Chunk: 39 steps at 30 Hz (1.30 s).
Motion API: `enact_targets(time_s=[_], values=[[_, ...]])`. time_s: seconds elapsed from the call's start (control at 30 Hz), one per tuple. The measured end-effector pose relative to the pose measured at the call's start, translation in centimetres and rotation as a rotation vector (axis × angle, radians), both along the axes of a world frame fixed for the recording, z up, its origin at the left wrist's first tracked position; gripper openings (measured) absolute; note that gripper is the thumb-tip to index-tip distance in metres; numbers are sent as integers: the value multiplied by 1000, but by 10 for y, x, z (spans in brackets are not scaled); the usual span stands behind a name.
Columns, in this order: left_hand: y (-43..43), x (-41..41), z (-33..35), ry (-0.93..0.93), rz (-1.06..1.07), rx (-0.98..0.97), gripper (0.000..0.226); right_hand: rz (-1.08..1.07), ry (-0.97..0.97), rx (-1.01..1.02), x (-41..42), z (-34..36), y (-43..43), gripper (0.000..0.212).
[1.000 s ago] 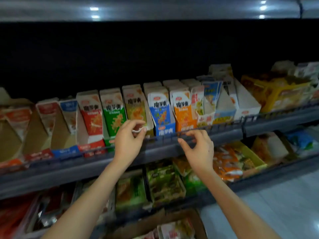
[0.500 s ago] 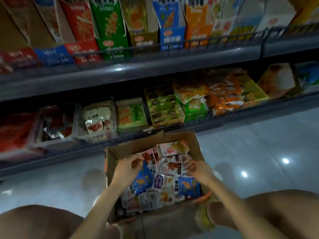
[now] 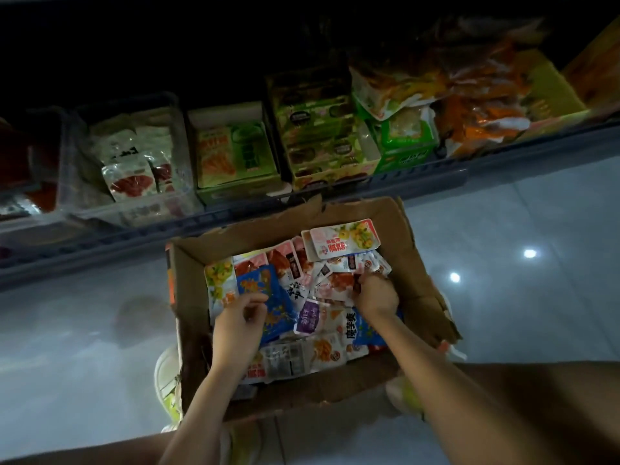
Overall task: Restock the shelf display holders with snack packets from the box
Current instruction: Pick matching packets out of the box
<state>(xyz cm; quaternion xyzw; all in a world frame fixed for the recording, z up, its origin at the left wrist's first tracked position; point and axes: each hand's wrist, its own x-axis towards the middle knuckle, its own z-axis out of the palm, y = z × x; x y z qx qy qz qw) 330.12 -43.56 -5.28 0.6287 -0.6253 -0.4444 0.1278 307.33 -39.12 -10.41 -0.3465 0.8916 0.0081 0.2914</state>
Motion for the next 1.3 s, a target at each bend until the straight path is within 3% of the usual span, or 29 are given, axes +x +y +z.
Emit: enact_targets(time_s=[0.1, 0.23, 0.37, 0.5, 0.57, 0.7, 0.8, 0.87, 0.97, 1.07, 1.13, 1.2, 1.3], values=[[-6, -1, -6, -12, 15, 22, 18, 176, -40, 32, -1, 2, 19, 13], [-6, -4, -8, -11, -1, 22, 17, 383, -7, 266, -6, 4, 40, 50], [-1, -5, -5, 5, 15, 46, 17, 429, 86, 149, -8, 6, 46, 43], [5, -6, 0, 31, 17, 62, 16, 204, -111, -28, -23, 31, 45, 11], [7, -8, 4, 48, 4, 76, 16, 134, -97, -101, -32, 44, 41, 29], [8, -12, 17, 132, 8, 105, 14, -118, -144, -359, -37, 64, 29, 29], [9, -18, 35, 243, 38, 161, 13, -389, -505, -567, -29, 86, 23, 15], [14, -24, 49, 354, 65, 246, 13, -452, -738, -551, -14, 101, 22, 8], [24, -30, 61, 480, 100, 375, 13, -436, -854, -466, 19, 109, 26, 10], [32, -28, 59, 456, 173, 334, 2, -348, -903, -348, 55, 110, 38, 16], [34, -21, 53, 413, 250, 318, 10, -379, -972, -317, 61, 105, 44, 19], [31, -15, 48, 382, 276, 320, 13, -484, -907, -338, 47, 89, 44, 22], [26, -12, 41, 347, 299, 324, 14, -359, -420, -285, 15, 55, 39, 25]])
